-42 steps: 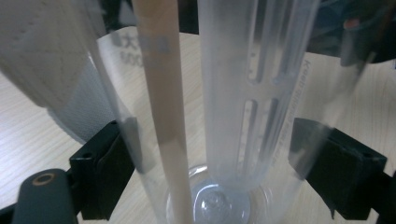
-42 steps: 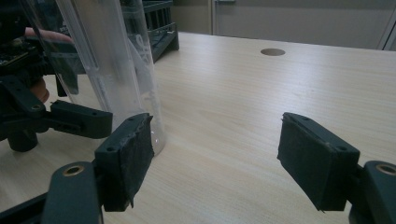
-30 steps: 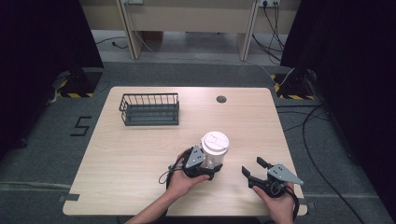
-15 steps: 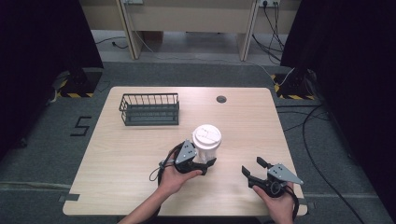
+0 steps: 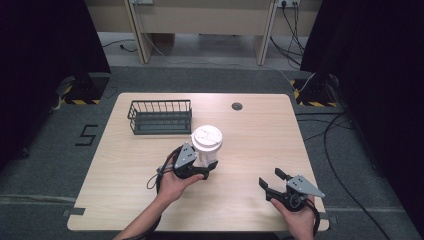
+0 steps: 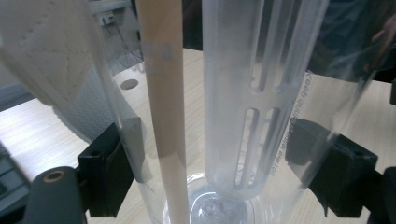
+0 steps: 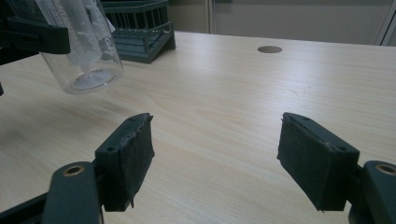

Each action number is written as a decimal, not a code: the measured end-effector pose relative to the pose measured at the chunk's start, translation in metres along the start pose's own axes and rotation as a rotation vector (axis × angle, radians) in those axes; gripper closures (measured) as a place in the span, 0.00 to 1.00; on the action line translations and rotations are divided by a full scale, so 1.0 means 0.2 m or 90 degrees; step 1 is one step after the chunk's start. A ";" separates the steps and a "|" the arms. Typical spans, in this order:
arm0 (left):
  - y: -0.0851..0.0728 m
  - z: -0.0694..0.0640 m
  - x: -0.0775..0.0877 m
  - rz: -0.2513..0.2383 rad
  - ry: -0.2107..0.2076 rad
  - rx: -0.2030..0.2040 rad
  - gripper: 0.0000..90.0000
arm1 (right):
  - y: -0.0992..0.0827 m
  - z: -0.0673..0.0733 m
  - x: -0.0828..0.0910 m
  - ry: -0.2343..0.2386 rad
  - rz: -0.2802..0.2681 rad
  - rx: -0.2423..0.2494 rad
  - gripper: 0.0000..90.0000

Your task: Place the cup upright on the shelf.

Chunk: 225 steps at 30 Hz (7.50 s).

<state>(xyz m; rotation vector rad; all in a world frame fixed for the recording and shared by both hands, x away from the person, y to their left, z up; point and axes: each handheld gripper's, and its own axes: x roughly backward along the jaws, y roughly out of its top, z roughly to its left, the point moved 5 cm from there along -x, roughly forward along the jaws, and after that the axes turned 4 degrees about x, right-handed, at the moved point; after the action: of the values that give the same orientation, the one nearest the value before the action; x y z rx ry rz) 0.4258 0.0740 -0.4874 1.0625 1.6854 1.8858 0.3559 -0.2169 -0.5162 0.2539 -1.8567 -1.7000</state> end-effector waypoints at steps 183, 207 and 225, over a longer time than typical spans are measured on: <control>0.12 1.13 -0.06 0.054 0.343 0.123 0.20 | -0.02 -0.05 0.01 -0.022 -0.016 -0.040 0.30; 0.06 1.13 -0.03 0.038 0.336 0.154 0.17 | -0.01 -0.05 0.01 -0.022 -0.016 -0.036 0.30; 0.07 1.06 0.06 0.024 0.344 0.114 0.16 | -0.01 -0.05 0.01 -0.024 -0.015 -0.039 0.30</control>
<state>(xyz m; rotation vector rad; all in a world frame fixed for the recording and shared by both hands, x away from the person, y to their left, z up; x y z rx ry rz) 0.5797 0.2207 -0.4725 0.6784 2.1683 2.2172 0.3588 -0.2268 -0.5180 0.2209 -1.8324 -1.7861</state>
